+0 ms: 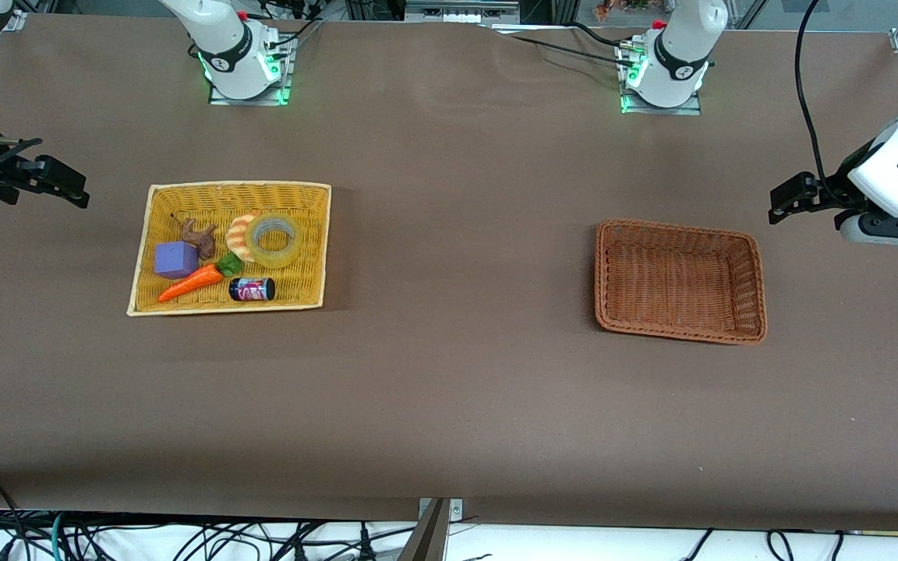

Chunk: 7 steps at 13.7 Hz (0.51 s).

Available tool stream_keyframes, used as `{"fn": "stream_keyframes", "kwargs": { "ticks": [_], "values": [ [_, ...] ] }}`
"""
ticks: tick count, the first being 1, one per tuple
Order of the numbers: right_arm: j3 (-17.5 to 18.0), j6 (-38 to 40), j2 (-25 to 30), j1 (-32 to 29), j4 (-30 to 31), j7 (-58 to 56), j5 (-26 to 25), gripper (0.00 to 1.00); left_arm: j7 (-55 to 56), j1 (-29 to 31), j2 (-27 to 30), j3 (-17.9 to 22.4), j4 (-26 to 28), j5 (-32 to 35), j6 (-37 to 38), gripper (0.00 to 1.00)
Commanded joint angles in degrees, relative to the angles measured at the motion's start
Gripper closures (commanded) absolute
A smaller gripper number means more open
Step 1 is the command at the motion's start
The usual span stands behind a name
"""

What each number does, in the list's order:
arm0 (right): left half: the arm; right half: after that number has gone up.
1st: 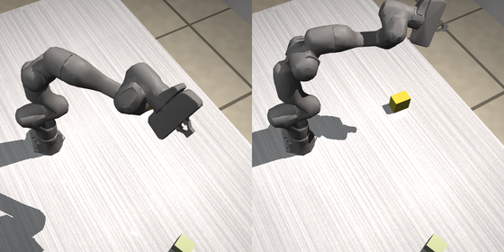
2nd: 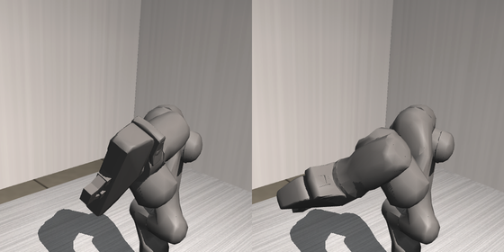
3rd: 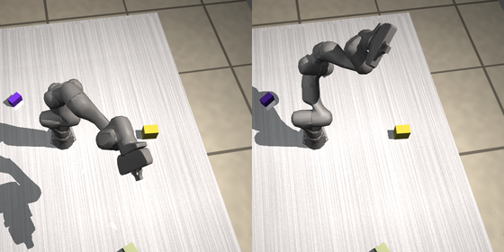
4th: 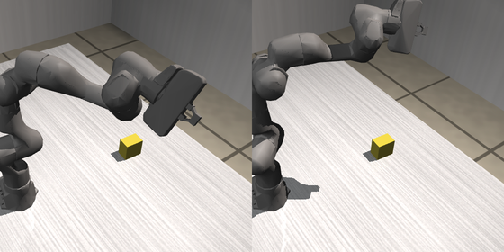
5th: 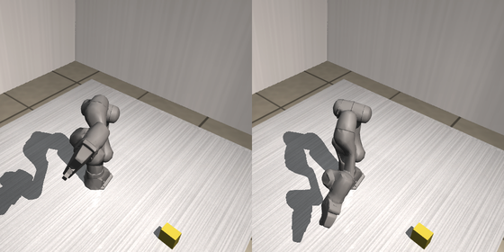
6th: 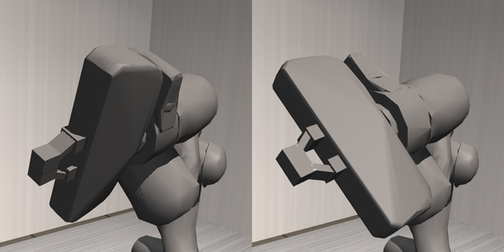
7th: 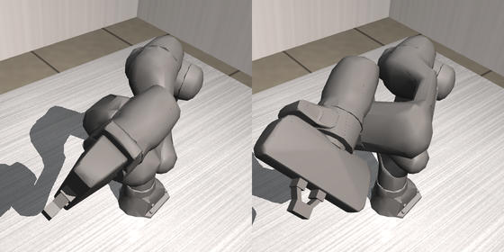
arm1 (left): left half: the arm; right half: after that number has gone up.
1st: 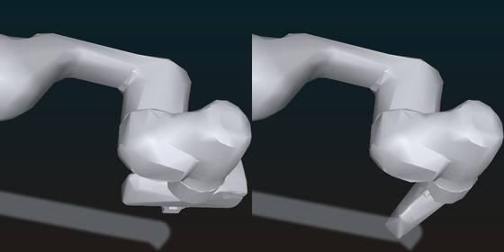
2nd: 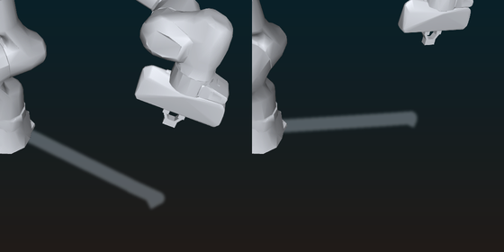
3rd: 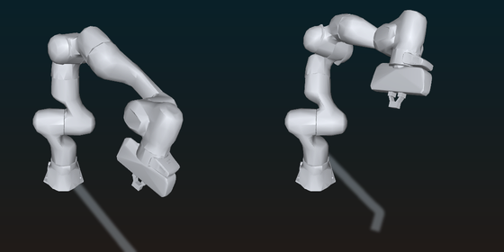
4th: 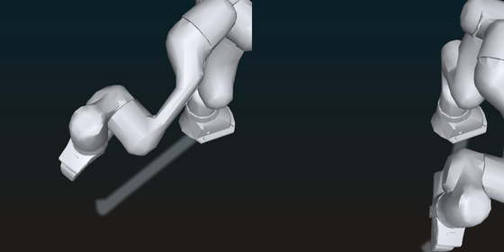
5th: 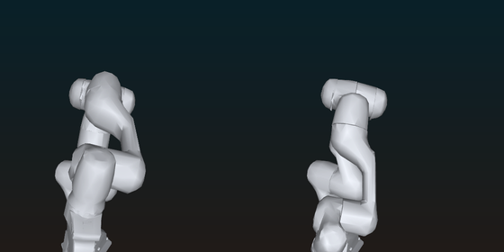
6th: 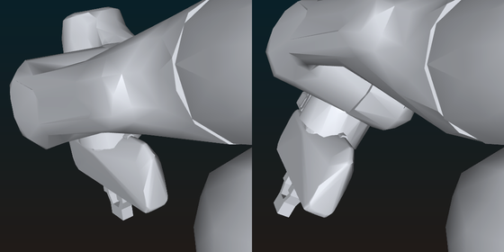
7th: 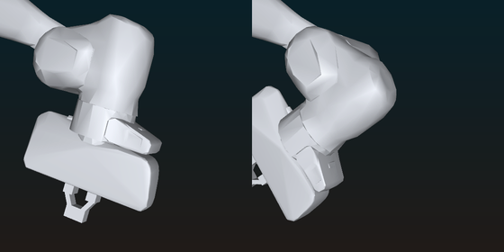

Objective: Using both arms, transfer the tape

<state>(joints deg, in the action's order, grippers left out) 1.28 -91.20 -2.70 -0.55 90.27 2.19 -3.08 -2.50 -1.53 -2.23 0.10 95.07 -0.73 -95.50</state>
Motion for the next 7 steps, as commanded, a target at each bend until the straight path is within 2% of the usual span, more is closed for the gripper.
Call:
{"fn": "stream_keyframes", "kwargs": {
  "ticks": [1, 7],
  "values": [
    [0.3, 0.1, -0.5, -0.4, -1.1, -0.1, -0.3, 0.00, -1.4, 0.4, -1.3, 0.0, -2.4, -0.9, 1.7, 0.00],
    [0.3, 0.1, -0.5, -0.4, -1.1, 0.2, -0.2, 0.00, -1.5, 0.4, -1.3, 0.1, -2.6, -0.9, 1.9, 0.00]
  ]
}}
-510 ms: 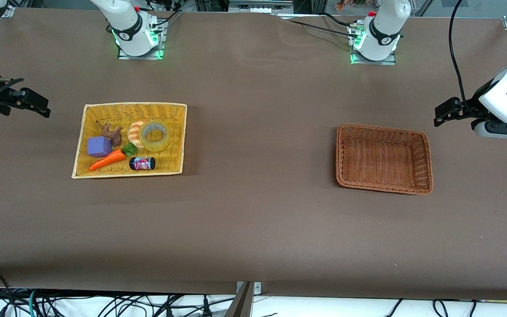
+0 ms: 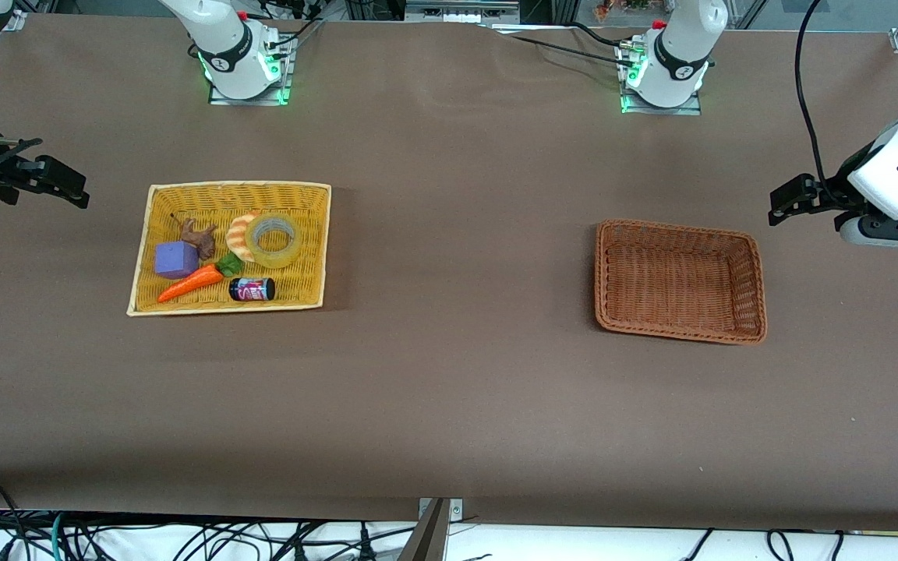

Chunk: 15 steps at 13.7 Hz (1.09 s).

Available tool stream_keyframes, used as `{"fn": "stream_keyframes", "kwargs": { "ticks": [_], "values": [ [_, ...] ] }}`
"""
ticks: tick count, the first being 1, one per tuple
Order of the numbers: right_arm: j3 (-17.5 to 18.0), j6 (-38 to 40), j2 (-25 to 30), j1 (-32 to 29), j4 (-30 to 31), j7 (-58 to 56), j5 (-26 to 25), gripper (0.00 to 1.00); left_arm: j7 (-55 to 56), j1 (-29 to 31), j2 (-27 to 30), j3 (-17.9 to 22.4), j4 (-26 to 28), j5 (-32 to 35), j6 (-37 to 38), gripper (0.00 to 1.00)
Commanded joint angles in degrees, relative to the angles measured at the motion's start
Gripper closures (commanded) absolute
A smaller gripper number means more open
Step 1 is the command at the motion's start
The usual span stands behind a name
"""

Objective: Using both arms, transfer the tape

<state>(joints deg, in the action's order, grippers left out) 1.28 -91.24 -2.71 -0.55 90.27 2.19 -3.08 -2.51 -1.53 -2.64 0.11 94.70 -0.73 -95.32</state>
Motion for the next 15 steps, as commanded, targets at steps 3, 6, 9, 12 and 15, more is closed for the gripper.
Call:
{"fn": "stream_keyframes", "kwargs": {
  "ticks": [3, 6, 9, 12, 15],
  "values": [
    [0.3, 0.1, -0.5, -0.4, -1.1, 0.2, -0.2, 0.00, -1.4, 0.3, -1.0, 0.1, -2.5, -0.9, 1.6, 0.00],
    [0.3, 0.0, -0.5, -0.4, -1.1, 0.3, -0.2, 0.00, -1.4, 0.4, -1.0, 0.1, -2.3, -0.9, 1.7, 0.00],
    [0.3, 0.0, -0.5, -0.3, -1.1, 0.7, -0.2, 0.00, -1.4, 0.3, -1.1, 0.1, -2.4, -0.9, 1.7, 0.00],
    [0.3, 0.4, -0.5, -0.4, -1.1, 0.9, -0.1, 0.00, -1.4, 0.3, -1.2, 0.1, -2.3, -0.9, 1.7, 0.00],
    [0.3, 0.5, -0.5, -0.4, -1.1, 0.5, -0.2, 0.00, -1.2, 0.2, -1.1, -0.1, -2.3, -0.9, 1.7, 0.00]
  ]
}}
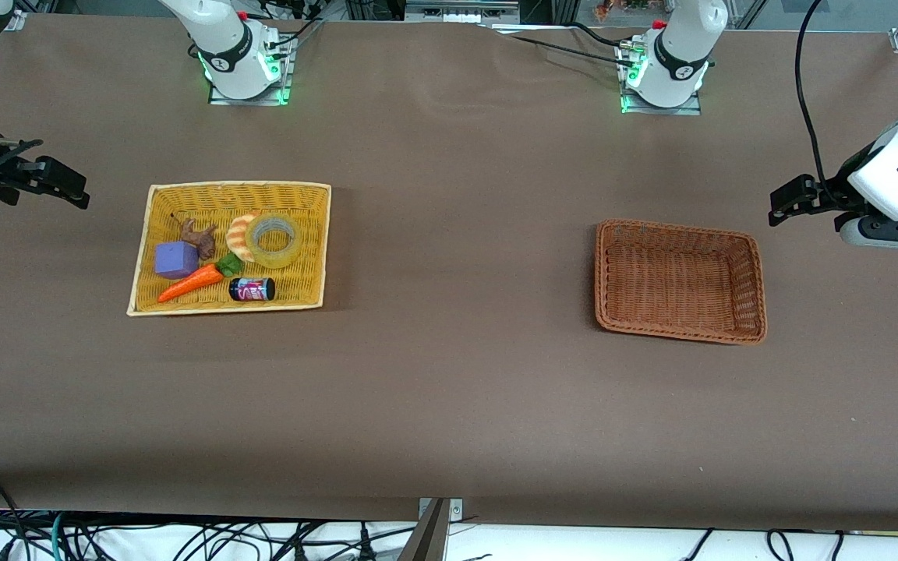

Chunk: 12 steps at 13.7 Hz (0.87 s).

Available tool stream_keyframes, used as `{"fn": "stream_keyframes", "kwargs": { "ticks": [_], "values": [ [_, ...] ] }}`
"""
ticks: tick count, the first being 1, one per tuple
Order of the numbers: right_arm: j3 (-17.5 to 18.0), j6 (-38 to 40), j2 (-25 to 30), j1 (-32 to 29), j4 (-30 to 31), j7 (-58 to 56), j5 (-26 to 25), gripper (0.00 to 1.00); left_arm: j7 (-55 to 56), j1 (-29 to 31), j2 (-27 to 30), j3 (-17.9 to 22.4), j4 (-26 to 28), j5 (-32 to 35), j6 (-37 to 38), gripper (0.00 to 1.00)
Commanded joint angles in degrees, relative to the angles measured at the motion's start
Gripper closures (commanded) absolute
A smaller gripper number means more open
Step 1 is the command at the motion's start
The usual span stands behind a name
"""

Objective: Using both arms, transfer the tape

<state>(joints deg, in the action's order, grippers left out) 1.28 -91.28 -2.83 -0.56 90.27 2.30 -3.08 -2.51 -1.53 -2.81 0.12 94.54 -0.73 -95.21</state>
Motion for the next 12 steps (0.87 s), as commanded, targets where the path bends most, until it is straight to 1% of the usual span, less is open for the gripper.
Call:
{"fn": "stream_keyframes", "kwargs": {
  "ticks": [1, 12],
  "values": [
    [0.3, 0.8, -0.3, -0.4, -1.0, 0.4, -0.2, 0.00, -1.3, 0.2, -1.1, -0.1, -2.3, -0.9, 1.6, 0.00],
    [0.4, 0.4, -1.2, -0.3, -0.9, 0.1, -0.7, 0.00, -1.4, 0.3, -1.1, 0.0, -2.4, -0.9, 1.6, 0.00]
  ]
}}
